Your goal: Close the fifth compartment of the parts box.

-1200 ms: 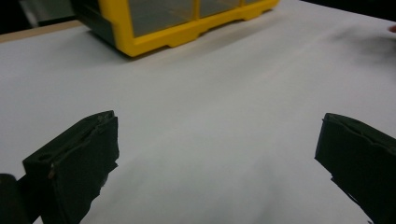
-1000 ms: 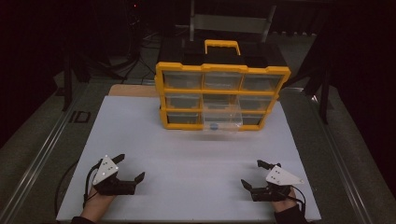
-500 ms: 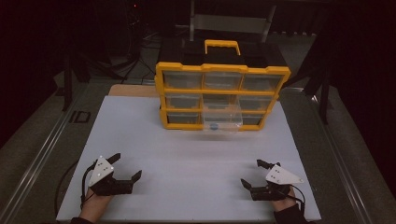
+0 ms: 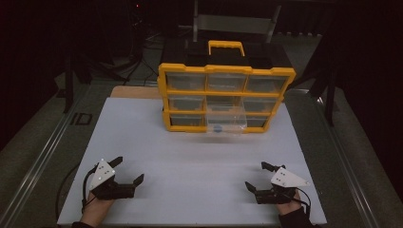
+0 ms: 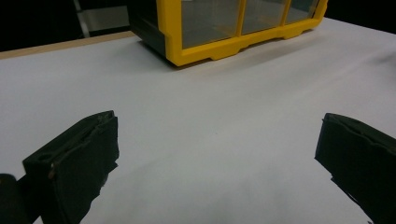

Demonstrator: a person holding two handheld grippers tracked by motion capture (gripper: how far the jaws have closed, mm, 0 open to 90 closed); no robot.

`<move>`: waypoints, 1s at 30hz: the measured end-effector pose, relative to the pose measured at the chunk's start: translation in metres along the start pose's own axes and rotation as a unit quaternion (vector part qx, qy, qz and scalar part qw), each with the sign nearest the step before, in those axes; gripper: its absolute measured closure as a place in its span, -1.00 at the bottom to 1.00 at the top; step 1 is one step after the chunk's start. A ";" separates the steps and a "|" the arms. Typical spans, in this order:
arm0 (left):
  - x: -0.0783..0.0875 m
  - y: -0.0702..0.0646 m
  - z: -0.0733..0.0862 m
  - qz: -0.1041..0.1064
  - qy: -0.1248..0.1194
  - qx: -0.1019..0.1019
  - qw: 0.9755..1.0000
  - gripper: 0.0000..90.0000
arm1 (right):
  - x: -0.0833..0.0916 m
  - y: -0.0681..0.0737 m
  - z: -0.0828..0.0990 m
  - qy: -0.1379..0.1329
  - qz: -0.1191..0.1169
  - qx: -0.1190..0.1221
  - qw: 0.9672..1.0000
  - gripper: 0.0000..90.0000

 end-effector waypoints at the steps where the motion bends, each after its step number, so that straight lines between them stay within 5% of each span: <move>1: 0.000 0.000 0.000 0.001 -0.001 0.001 1.000 -1.00 | 0.000 0.000 0.000 0.000 0.000 0.000 1.000 -0.82; 19: -0.001 -0.003 -0.002 0.011 -0.006 -0.001 1.000 -1.00 | 0.030 0.002 -0.037 -0.042 0.030 -0.013 0.999 -0.82; 22: -0.001 -0.003 -0.002 0.013 -0.006 -0.001 1.000 -1.00 | 0.036 0.003 -0.047 -0.047 0.042 -0.013 0.998 -0.82; 24: -0.001 -0.004 -0.002 0.013 -0.005 -0.001 1.000 -1.00 | 0.043 0.003 -0.061 -0.044 0.071 -0.003 0.996 -0.82; 30: -0.001 -0.005 -0.003 0.016 -0.005 -0.004 1.000 -1.00 | 0.053 0.006 -0.083 -0.057 0.091 0.006 0.994 -0.82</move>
Point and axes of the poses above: each handheld gripper's, and its own axes: x roughly backward along the jaws, z roughly out of its underside, y roughly to its left, the point moved 8 cm from there along -x, roughly forward along the jaws, and after that the axes turned 7 degrees about -z, right-handed, at the moved point
